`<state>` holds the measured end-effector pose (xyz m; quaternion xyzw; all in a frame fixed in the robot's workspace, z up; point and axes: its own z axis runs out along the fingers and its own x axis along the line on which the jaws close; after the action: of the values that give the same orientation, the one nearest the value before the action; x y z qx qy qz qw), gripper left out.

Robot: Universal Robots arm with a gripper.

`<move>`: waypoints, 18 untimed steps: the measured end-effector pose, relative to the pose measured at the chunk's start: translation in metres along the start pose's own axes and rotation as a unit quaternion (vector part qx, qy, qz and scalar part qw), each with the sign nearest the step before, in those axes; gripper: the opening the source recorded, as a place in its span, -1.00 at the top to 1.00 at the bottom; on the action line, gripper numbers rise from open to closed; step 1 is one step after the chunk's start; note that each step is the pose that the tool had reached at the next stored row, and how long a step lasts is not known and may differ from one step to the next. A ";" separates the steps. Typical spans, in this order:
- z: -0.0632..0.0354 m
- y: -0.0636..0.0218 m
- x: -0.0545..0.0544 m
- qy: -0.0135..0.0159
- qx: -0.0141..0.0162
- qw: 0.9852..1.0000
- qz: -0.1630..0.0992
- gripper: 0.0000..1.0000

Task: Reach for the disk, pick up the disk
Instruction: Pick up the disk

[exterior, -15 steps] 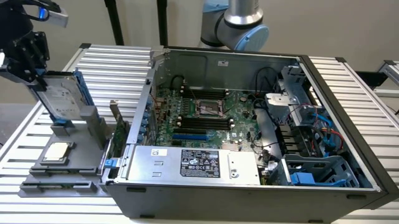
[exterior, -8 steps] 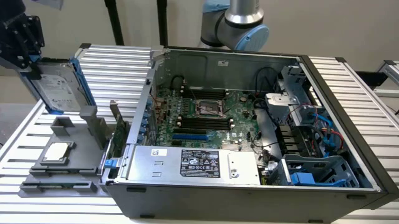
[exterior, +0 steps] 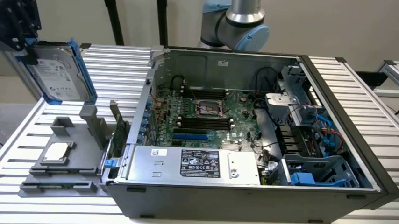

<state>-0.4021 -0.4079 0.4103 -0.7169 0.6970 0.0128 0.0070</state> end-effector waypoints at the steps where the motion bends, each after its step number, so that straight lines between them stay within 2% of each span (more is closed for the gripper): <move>1: -0.0046 -0.0026 0.000 -0.001 0.000 1.000 -0.001 0.35; 6: -0.0253 -0.0163 0.001 -0.007 0.000 1.000 -0.005 0.35; 11: -0.0439 -0.0315 0.001 -0.014 0.000 1.000 -0.008 0.35; 18: -0.0654 -0.0613 0.004 -0.024 0.001 1.000 -0.010 0.35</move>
<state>-0.3401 -0.4120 0.4751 -0.7231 0.6897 0.0296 0.0243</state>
